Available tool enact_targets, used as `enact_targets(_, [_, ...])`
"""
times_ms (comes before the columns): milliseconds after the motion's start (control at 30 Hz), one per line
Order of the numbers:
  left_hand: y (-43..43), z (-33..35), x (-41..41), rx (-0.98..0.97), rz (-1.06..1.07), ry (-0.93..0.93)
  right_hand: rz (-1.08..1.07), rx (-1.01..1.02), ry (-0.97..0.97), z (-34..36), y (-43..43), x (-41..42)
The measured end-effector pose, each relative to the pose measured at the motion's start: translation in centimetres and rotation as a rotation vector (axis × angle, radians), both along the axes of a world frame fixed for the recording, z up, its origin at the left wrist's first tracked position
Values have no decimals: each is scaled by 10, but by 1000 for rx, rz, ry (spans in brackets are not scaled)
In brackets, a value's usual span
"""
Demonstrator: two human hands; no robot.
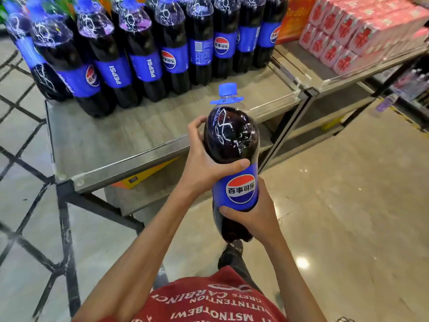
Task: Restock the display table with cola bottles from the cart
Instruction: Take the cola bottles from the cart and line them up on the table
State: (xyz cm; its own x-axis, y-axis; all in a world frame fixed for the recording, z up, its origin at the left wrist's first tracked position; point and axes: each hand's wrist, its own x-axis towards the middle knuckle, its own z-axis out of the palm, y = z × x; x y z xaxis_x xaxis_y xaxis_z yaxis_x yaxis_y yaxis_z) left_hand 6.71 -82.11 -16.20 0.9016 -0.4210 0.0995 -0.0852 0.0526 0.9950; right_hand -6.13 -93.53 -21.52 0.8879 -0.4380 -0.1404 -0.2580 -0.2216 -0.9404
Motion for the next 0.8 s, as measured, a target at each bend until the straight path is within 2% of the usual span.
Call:
enact_targets(467, [-155,18,91,-28,157,-141,107,4,-110,9,-173,111])
enact_targets(800, [-232,30,149,63,139,-230,147,50,-136,10,-257,172])
